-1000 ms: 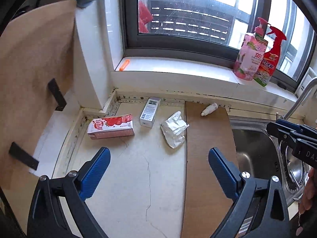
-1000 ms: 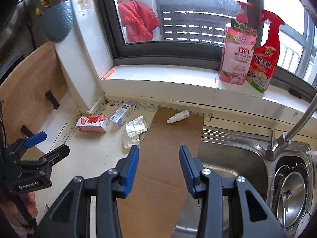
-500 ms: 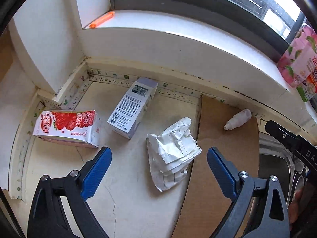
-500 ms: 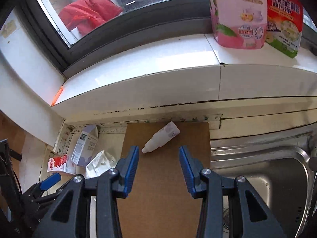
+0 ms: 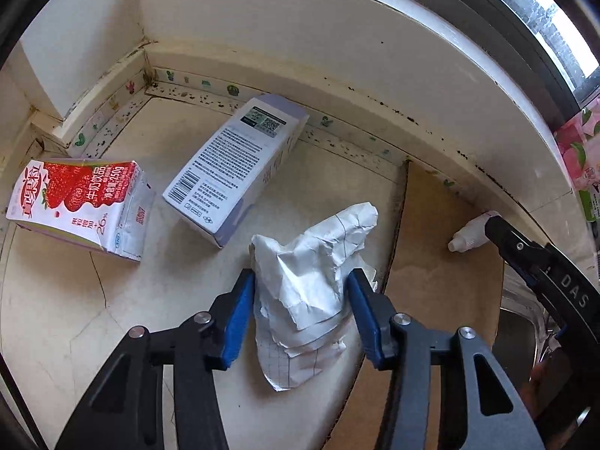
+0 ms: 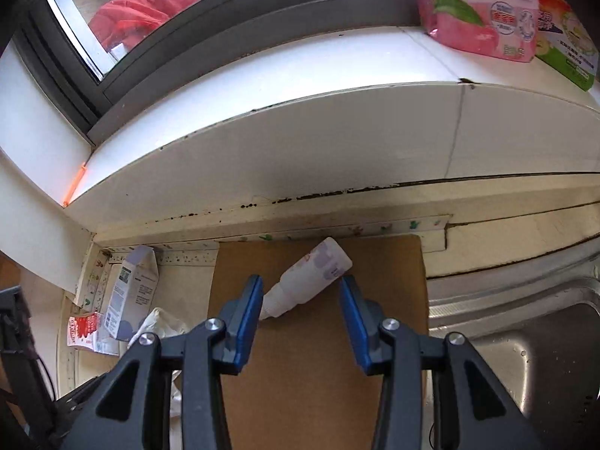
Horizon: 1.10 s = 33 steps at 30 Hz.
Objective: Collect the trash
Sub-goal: 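Grasp the crumpled white tissue with the left tool while the right tool grasps the small white bottle, then carry the tissue and bottle off the counter down over the bin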
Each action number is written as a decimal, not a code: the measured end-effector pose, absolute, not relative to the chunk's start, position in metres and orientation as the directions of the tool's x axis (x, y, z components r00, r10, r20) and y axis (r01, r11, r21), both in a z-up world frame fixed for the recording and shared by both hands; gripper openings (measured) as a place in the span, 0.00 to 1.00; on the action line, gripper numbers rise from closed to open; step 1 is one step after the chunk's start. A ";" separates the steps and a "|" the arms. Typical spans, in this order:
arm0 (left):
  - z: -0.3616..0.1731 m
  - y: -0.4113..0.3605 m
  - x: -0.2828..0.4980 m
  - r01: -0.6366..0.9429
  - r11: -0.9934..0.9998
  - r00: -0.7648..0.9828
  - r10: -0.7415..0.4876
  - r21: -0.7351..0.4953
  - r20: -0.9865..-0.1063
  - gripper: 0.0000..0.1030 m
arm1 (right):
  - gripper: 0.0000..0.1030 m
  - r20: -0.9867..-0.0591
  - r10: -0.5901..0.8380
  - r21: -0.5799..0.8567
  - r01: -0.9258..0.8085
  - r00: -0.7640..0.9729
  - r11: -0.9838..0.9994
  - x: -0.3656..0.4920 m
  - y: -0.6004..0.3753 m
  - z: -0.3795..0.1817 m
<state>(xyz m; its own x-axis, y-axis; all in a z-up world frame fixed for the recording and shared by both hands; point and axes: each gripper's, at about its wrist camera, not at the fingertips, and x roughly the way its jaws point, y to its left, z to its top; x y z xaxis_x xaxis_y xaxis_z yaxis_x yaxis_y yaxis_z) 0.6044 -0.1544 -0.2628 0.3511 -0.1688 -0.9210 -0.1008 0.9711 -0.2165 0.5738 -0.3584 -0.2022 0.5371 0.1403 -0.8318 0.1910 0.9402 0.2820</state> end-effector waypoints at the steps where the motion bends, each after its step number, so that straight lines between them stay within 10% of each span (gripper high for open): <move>1: -0.261 -0.153 0.602 -0.100 0.972 0.360 -0.162 -0.211 -0.919 0.44 | 0.41 -0.833 0.131 0.272 0.192 0.537 0.943 0.576 -0.356 -0.204; 14: -0.208 -0.116 0.563 -0.145 0.963 0.464 -0.137 -0.228 -0.875 0.41 | 0.27 -0.851 0.026 0.149 0.193 0.524 0.970 0.591 -0.327 -0.223; 33: -0.165 -0.099 0.486 -0.056 0.977 0.478 -0.156 -0.208 -0.864 0.41 | 0.25 -0.817 0.312 0.348 -0.017 0.486 0.937 0.495 -0.306 -0.187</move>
